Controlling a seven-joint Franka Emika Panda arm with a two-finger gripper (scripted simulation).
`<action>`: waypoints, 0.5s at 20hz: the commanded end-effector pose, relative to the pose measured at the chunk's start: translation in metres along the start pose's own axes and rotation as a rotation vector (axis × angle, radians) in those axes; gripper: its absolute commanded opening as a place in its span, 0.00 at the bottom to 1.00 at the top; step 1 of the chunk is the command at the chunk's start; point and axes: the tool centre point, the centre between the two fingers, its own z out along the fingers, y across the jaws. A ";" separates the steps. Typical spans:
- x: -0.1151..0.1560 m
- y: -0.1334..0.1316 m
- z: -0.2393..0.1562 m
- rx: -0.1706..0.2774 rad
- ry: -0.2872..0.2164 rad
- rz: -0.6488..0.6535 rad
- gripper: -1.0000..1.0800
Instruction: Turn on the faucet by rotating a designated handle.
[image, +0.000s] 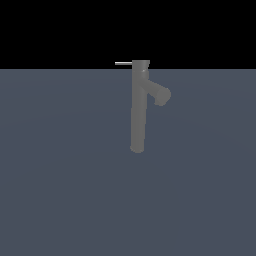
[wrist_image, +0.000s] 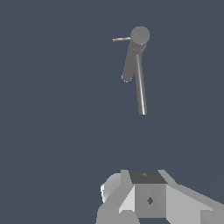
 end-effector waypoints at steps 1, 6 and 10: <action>0.000 0.000 0.000 0.000 0.000 0.000 0.00; 0.005 0.000 0.005 0.000 -0.001 -0.002 0.00; 0.017 0.001 0.015 -0.001 -0.003 -0.006 0.00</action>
